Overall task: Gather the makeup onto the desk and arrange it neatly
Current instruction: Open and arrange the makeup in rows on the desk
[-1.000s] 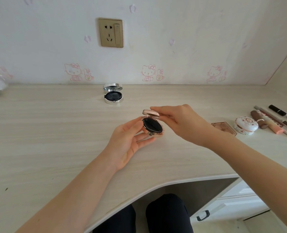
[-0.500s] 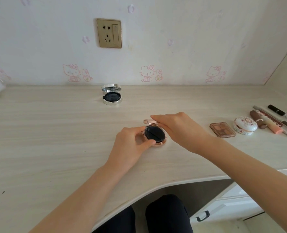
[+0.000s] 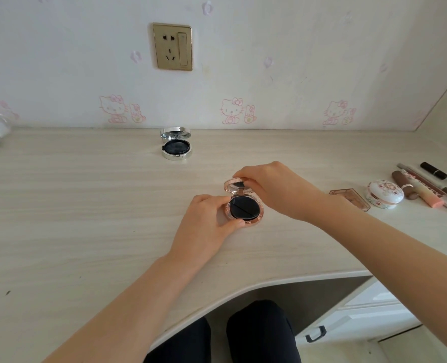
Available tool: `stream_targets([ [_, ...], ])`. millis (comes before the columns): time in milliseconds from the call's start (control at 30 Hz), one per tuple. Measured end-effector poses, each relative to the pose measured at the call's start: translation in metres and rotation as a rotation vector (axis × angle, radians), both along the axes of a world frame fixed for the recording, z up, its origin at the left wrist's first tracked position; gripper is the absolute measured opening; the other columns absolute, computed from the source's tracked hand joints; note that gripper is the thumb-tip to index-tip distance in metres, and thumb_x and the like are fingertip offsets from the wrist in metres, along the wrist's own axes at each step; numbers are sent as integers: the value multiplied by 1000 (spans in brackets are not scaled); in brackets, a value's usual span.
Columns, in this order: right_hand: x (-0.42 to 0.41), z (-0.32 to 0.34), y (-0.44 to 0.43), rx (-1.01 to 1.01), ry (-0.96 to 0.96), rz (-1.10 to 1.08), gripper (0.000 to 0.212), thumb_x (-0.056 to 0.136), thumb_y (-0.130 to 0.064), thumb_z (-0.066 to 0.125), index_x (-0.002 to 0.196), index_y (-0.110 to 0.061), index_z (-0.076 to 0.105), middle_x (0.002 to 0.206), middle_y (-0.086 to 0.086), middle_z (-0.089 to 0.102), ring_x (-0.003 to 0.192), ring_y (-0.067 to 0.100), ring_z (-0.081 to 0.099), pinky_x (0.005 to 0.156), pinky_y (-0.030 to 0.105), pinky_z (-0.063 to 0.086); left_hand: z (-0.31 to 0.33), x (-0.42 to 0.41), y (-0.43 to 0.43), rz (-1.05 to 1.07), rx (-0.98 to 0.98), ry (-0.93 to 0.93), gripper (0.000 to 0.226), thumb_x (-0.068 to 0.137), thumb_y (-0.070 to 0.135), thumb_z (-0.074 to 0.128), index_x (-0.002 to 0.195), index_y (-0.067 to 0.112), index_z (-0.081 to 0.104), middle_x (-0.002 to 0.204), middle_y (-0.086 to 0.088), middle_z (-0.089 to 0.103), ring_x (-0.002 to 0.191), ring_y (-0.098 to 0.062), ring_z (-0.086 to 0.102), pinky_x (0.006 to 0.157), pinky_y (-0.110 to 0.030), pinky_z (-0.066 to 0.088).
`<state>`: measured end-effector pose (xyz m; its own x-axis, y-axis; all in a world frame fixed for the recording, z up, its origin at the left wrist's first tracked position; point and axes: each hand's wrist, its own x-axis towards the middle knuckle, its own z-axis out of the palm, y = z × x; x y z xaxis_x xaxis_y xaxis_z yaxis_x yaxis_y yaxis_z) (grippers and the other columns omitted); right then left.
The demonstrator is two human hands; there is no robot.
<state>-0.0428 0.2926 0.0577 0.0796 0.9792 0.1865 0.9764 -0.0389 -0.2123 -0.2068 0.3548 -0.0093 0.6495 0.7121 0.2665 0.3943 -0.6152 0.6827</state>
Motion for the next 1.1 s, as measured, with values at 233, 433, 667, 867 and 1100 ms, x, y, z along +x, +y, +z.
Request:
stream_targets([
  [233, -1, 10, 3, -29, 46, 0, 28, 99, -15, 39, 113, -19, 63, 96, 3, 70, 87, 24, 60, 78, 41, 50, -4, 2, 3, 14, 26, 33, 55, 80, 40, 71, 132, 29, 55, 134, 0, 51, 131, -7, 35, 98, -10, 19],
  [433, -2, 10, 0, -18, 55, 10, 28, 99, -16, 42, 116, -20, 64, 98, -1, 70, 87, 20, 60, 78, 34, 48, -5, 3, 3, 12, 18, 29, 55, 81, 40, 70, 132, 28, 55, 137, -3, 49, 134, -9, 33, 100, -13, 20],
  [667, -1, 6, -4, -11, 101, -2, 31, 97, -21, 47, 126, -24, 57, 112, -4, 68, 101, 17, 60, 85, 29, 47, -6, 1, 5, -6, 30, 43, 54, 82, 41, 69, 132, 27, 55, 135, 1, 53, 133, -8, 34, 103, -16, 22],
  [867, -3, -22, -34, 162, 251, -198, 53, 97, -28, 49, 146, -18, 32, 140, -5, 50, 130, 14, 44, 104, 22, 32, -6, 2, 3, -11, 62, 37, 49, 85, 40, 65, 131, 29, 54, 138, 2, 52, 138, -7, 29, 107, -18, 22],
  [1100, -21, -58, -50, 131, 368, -239, 71, 94, -39, 53, 151, -19, 15, 143, -5, 44, 132, 12, 38, 97, 10, 23, -6, 2, -1, -46, 139, 67, 52, 86, 50, 60, 133, 30, 51, 134, 13, 54, 140, -8, 27, 111, -22, 24],
])
